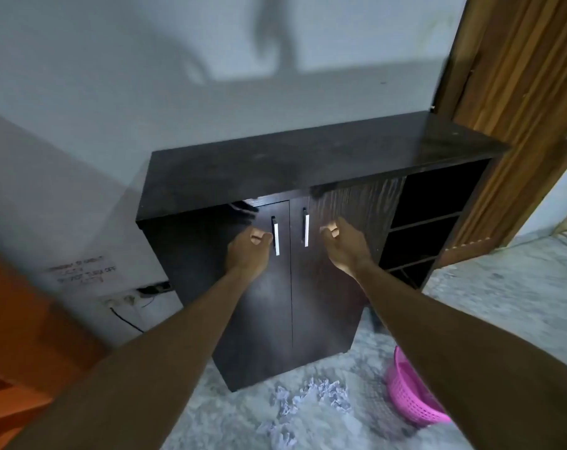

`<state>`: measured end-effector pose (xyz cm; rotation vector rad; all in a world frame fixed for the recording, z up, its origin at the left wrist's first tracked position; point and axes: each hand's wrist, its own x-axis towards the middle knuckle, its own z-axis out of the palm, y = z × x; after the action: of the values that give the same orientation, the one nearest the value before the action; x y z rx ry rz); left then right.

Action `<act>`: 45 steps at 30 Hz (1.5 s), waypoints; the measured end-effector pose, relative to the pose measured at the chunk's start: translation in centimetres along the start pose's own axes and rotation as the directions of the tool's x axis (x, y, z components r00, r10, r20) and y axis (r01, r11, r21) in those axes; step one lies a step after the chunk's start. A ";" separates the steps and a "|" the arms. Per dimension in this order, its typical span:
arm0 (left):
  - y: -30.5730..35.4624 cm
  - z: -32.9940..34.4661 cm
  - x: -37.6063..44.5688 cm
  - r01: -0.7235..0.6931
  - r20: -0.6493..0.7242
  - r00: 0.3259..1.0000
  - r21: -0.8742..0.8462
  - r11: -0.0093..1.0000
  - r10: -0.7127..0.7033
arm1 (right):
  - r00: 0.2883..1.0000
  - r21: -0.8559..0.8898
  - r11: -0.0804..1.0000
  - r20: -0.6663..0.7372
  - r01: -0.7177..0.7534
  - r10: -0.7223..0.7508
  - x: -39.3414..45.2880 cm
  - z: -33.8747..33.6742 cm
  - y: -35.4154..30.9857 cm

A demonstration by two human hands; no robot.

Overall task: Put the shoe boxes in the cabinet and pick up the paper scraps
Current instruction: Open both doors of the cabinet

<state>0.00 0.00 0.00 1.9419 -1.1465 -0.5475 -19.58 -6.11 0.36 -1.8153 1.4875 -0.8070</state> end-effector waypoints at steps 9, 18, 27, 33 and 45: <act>-0.1 4.6 3.8 0.134 -0.032 0.989 -0.169 0.976 -0.141 | 0.989 0.049 0.988 0.032 -0.143 0.142 5.9 4.3 -1.1; 0.7 6.9 5.7 0.198 -0.118 0.971 -0.087 0.976 -0.207 | 0.981 0.072 0.988 0.144 -0.140 0.129 9.9 5.9 0.7; 0.2 7.4 6.4 0.225 -0.106 0.964 -0.158 0.961 -0.243 | 0.999 -0.003 1.000 0.041 -0.017 0.017 4.3 3.6 4.7; 0.1 7.2 6.5 0.214 -0.100 0.967 -0.194 0.957 -0.236 | 0.987 0.030 0.996 -0.142 0.084 -0.079 -0.4 2.1 7.4; -0.2 7.5 6.0 0.231 -0.135 0.956 -0.199 0.952 -0.260 | 0.768 0.121 0.988 -0.640 0.099 0.002 -8.1 -7.3 15.9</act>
<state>-2.18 -8.28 -4.37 1.9423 -0.7314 -0.5938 -36.07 -1.20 -8.38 -1.5329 1.7223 -1.6441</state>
